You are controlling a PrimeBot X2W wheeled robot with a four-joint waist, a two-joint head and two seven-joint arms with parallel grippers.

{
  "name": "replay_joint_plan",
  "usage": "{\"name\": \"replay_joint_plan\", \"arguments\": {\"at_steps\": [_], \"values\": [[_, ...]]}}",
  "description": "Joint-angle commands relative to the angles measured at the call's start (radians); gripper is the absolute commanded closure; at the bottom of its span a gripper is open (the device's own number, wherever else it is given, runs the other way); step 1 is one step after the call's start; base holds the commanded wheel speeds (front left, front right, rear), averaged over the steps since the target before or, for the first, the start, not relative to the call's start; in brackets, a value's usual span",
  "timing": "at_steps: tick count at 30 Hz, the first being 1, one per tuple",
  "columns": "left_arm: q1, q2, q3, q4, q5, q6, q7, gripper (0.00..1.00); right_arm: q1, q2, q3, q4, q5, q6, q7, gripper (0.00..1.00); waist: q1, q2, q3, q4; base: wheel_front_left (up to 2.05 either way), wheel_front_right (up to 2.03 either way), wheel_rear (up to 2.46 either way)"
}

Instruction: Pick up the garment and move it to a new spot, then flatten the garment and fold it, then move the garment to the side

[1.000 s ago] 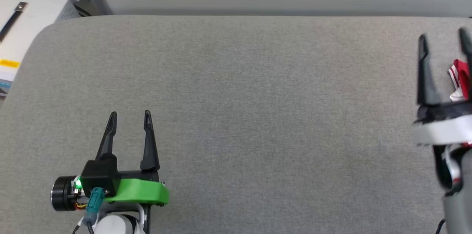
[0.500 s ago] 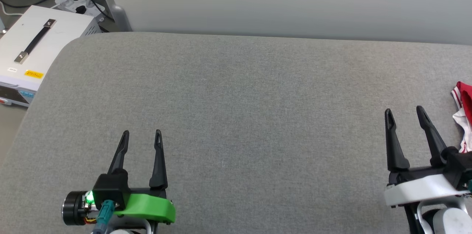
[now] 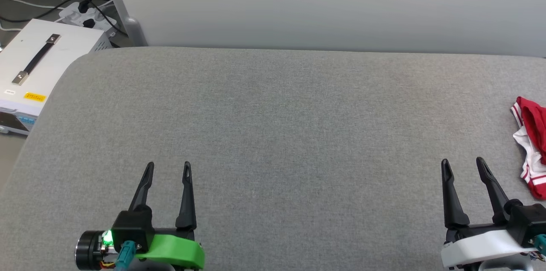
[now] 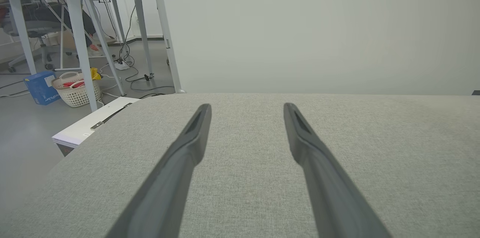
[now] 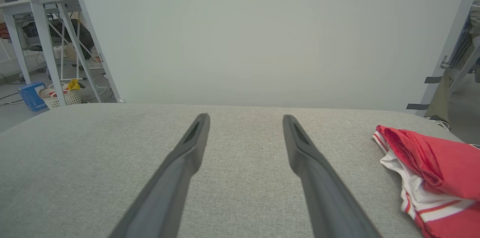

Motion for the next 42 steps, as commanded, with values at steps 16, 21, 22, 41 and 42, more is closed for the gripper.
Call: {"name": "replay_joint_plan", "arguments": {"at_steps": [16,21,22,41,42], "values": [[-0.003,0.000,0.005,0.008,0.008,-0.004,0.010,1.00,-0.003,0.003,0.000,0.000,-0.006,0.000,0.009,1.00,0.0000,0.0000,0.007,-0.009,0.00,0.00,0.00],[-0.005,0.000,0.008,0.007,0.011,-0.004,0.020,1.00,-0.007,0.004,0.002,0.001,-0.012,0.000,0.019,1.00,0.0000,0.0000,0.005,-0.011,0.00,0.00,0.00],[-0.006,0.000,0.008,0.007,0.011,-0.004,0.022,1.00,-0.007,0.004,0.002,0.001,-0.013,0.000,0.021,1.00,0.0000,0.0000,0.005,-0.011,0.00,0.00,0.00],[-0.015,-0.003,0.018,0.006,0.021,-0.004,0.060,1.00,-0.020,0.007,0.010,0.004,-0.033,0.000,0.060,1.00,0.0000,0.0000,-0.002,-0.018,0.00,0.00,0.00],[-0.015,-0.003,0.019,0.006,0.022,-0.004,0.063,1.00,-0.021,0.007,0.011,0.005,-0.035,0.000,0.062,1.00,0.0000,0.0000,-0.002,-0.018,0.00,0.00,0.00]]}}
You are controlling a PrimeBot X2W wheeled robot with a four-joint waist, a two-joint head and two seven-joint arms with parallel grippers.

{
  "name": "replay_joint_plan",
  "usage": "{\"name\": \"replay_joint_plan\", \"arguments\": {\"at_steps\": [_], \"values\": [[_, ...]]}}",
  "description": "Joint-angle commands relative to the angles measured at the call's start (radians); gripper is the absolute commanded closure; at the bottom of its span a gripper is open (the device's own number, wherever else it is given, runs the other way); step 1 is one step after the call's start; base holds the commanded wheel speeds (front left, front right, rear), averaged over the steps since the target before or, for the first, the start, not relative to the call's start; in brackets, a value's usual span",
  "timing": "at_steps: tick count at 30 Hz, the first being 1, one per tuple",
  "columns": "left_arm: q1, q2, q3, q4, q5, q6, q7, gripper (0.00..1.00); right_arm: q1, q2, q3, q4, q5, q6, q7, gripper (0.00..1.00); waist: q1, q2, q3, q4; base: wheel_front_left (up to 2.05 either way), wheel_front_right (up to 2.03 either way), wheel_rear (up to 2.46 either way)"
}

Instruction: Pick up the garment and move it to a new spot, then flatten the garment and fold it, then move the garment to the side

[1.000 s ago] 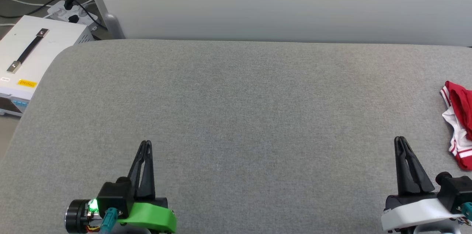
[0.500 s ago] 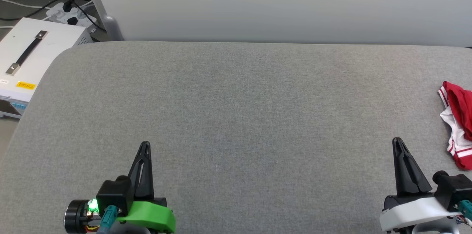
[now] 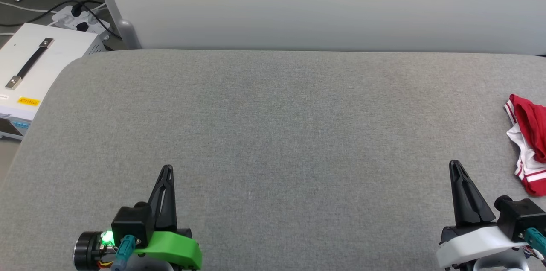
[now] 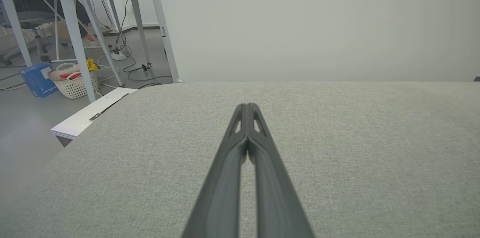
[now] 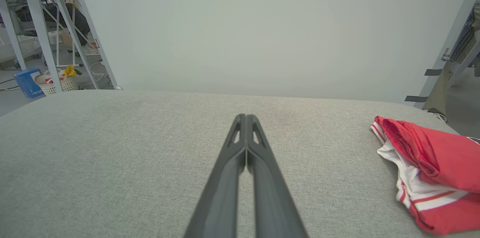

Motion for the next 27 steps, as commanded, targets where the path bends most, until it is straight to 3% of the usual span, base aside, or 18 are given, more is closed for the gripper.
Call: {"name": "replay_joint_plan", "arguments": {"at_steps": [1,27], "values": [[-0.013,-0.003,0.005,-0.001,0.011,0.000,0.006,1.00,-0.016,0.003,0.002,0.003,-0.011,0.000,0.007,1.00,0.0000,0.0000,-0.001,-0.001,0.00,0.00,0.00],[-0.026,-0.006,0.020,-0.003,0.025,0.001,0.060,1.00,-0.034,0.007,0.013,0.007,-0.040,0.000,0.062,1.00,0.0000,0.0000,-0.010,-0.010,0.00,0.00,0.00]]}}
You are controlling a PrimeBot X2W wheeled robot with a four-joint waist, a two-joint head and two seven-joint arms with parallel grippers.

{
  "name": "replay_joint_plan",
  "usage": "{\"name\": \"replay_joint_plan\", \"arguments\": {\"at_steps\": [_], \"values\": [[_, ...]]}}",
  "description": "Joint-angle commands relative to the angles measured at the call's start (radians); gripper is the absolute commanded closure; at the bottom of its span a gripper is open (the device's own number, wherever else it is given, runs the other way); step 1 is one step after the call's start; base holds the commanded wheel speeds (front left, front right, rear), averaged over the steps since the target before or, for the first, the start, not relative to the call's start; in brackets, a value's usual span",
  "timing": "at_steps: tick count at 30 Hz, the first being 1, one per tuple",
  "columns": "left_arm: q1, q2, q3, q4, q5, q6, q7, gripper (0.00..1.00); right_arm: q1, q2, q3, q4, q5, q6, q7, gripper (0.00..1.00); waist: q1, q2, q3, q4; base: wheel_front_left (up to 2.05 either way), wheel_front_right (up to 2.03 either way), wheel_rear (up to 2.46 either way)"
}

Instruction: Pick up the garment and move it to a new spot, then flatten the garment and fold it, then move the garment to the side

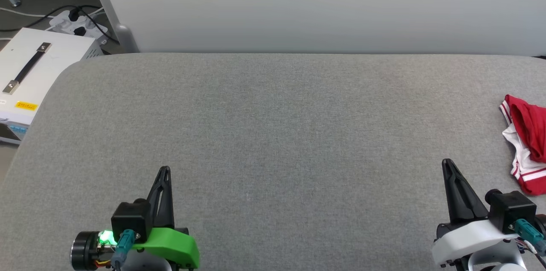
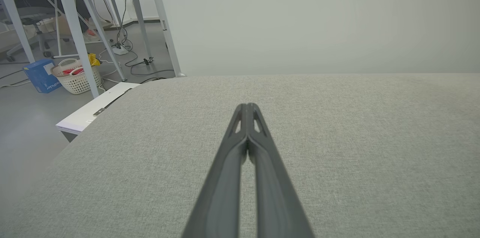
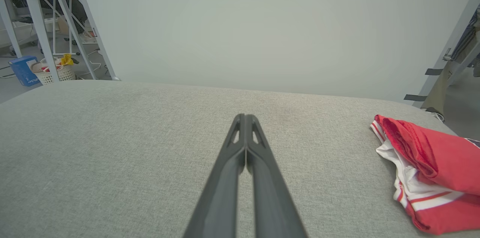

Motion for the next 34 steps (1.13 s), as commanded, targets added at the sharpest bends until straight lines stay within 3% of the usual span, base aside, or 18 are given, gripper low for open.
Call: {"name": "replay_joint_plan", "arguments": {"at_steps": [1,34], "values": [[-0.022,-0.005,0.004,-0.002,0.008,0.001,0.005,1.00,-0.015,0.003,0.002,0.003,-0.010,0.000,0.006,1.00,0.0000,0.0000,0.000,0.000,0.00,0.00,0.00],[-0.038,-0.009,0.022,-0.004,0.025,0.001,0.071,1.00,-0.038,0.007,0.016,0.008,-0.046,-0.001,0.074,1.00,0.0000,0.0000,-0.012,-0.012,0.00,0.00,0.00]]}}
